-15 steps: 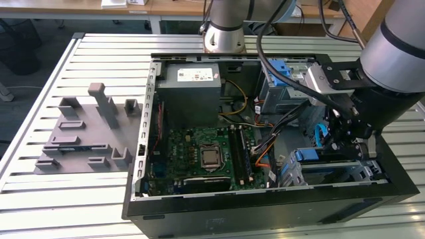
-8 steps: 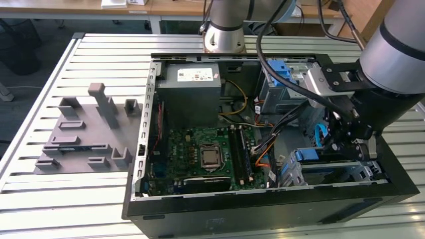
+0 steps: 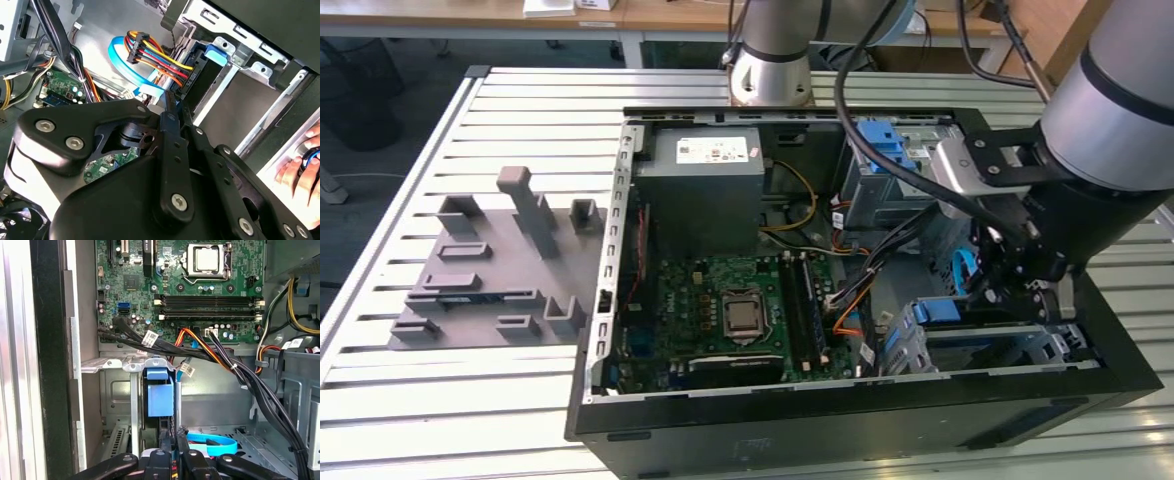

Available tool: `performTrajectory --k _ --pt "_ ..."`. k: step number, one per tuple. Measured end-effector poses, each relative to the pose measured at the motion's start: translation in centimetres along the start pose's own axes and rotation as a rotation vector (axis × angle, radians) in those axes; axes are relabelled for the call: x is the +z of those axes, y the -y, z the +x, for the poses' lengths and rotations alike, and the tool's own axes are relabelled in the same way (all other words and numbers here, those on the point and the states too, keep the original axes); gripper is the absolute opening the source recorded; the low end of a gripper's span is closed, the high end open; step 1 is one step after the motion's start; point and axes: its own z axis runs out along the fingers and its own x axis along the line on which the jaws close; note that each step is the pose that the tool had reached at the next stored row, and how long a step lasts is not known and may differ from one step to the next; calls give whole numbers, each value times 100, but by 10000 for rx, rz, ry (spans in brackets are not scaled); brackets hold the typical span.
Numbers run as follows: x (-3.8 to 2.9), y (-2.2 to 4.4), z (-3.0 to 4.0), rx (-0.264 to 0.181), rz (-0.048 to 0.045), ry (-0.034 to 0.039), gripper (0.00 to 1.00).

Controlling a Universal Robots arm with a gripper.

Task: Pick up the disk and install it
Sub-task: 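Insert the second disk wire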

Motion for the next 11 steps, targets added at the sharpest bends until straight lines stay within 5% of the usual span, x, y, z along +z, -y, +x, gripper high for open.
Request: performTrajectory --k 11 --pt "-30 4 -4 -4 1 -26 16"
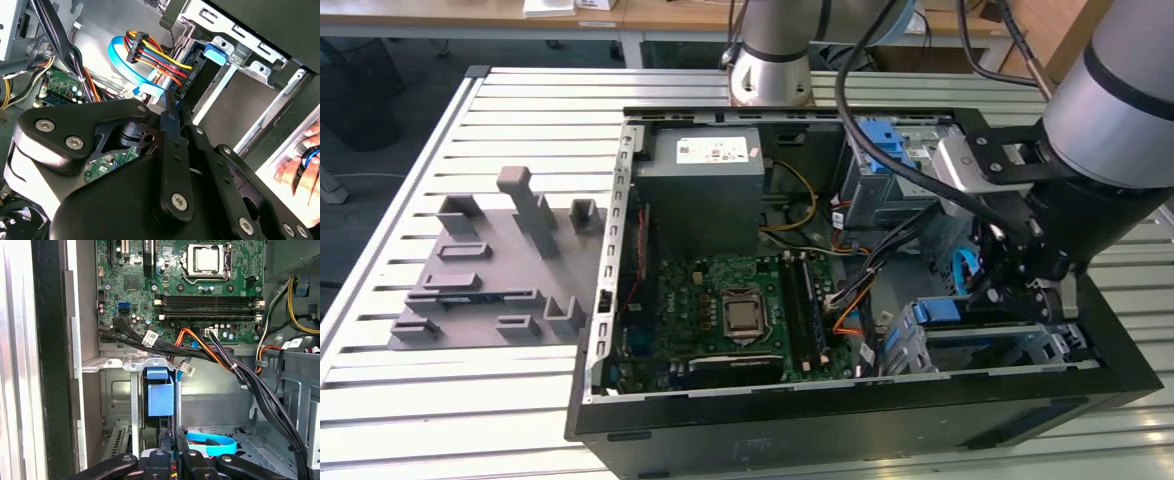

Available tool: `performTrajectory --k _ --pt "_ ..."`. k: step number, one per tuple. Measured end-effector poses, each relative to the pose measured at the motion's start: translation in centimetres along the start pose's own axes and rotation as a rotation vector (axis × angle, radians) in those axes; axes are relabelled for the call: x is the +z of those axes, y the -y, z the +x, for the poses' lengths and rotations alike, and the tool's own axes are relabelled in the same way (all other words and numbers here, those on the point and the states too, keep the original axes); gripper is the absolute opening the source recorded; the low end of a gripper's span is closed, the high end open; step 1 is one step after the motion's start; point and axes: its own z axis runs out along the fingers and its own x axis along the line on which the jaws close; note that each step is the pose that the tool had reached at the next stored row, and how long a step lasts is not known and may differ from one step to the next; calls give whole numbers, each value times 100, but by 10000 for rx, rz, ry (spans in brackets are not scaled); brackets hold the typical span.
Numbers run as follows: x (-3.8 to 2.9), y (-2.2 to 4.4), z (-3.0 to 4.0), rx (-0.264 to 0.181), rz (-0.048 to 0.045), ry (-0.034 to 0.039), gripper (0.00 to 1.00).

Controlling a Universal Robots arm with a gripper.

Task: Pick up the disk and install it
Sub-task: 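Insert the second disk wire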

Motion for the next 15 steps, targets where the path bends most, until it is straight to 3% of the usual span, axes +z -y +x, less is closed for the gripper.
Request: performTrajectory --k 8,15 --pt "-3 0 -1 29 3 -50 16" --pt "4 -1 1 24 2 -154 16"
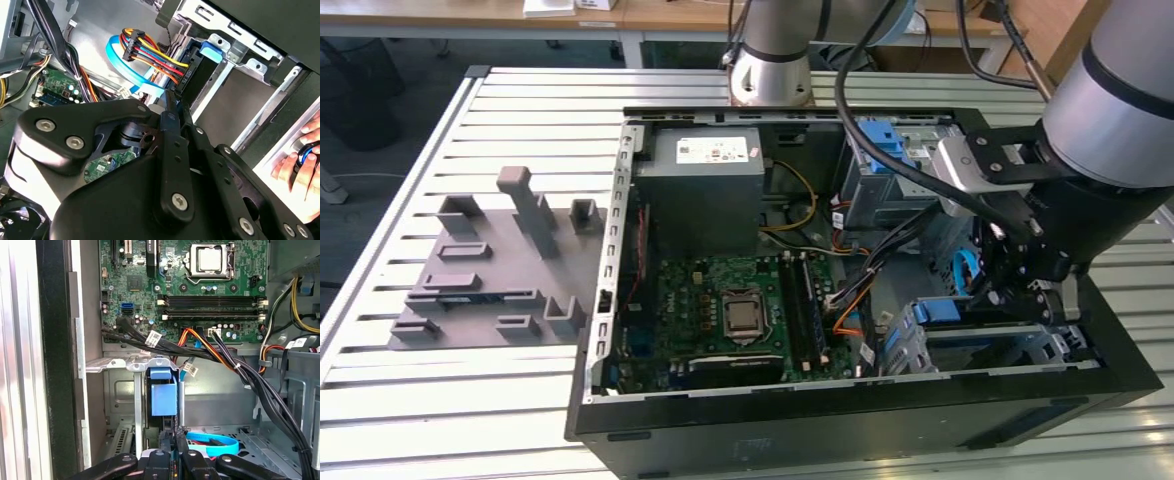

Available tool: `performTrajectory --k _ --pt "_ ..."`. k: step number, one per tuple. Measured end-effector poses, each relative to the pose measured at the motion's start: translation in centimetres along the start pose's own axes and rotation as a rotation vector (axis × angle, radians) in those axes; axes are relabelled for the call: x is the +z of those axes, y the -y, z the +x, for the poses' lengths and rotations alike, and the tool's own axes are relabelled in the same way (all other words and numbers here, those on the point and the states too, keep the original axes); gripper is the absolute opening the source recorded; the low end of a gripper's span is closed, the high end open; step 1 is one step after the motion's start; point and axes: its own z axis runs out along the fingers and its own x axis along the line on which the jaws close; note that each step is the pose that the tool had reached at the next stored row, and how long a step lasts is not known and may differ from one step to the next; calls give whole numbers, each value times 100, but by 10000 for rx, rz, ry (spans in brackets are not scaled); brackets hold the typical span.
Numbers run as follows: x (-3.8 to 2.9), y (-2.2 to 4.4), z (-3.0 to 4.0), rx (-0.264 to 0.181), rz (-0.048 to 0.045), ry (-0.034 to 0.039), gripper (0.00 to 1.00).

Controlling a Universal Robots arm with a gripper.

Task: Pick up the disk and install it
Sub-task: 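Insert the second disk wire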

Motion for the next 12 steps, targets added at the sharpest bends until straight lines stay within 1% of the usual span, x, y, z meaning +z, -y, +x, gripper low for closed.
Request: performTrajectory --k 5,12 --pt "3 0 -1 0 -22 -7 16" --pt "17 3 0 3 -84 -4 16"
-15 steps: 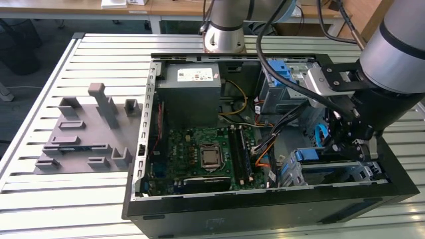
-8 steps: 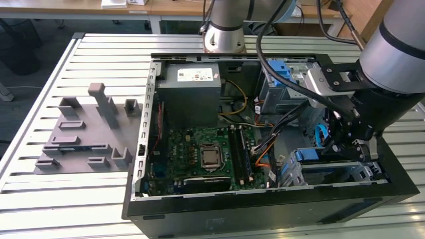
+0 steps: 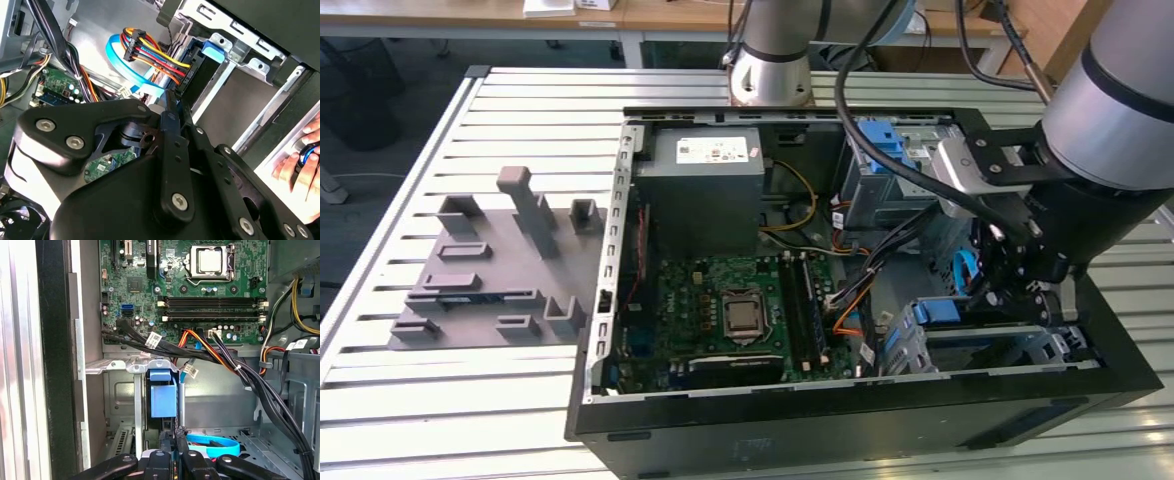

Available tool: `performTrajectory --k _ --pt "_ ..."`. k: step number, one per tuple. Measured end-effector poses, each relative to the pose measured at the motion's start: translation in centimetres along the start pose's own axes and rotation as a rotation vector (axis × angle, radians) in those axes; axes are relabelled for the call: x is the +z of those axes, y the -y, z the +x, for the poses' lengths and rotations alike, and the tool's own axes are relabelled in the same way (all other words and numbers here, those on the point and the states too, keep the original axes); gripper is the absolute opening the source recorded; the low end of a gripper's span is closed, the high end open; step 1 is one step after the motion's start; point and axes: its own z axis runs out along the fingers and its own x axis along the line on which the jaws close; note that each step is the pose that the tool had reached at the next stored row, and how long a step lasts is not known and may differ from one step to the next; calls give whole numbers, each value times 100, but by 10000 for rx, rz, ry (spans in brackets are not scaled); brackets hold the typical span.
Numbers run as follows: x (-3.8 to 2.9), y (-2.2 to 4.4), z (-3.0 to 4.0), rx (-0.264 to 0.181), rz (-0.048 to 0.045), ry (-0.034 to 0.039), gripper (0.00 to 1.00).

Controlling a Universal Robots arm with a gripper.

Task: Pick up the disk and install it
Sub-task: 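Insert the second disk wire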

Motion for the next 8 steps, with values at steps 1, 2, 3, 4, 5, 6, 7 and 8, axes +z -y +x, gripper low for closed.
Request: performTrajectory --k 1,2,3,4,5,6,7,8 --pt "2 1 0 0 -4 -1 16" --pt "4 2 0 1 -8 0 16" --pt "5 4 0 1 -12 -2 16" --pt "5 4 0 1 -14 -3 16" --pt "6 5 0 2 -16 -2 16" --pt "7 5 0 2 -16 -1 16" --pt "7 6 0 1 -16 -1 16" --pt "7 6 0 1 -16 -1 16"
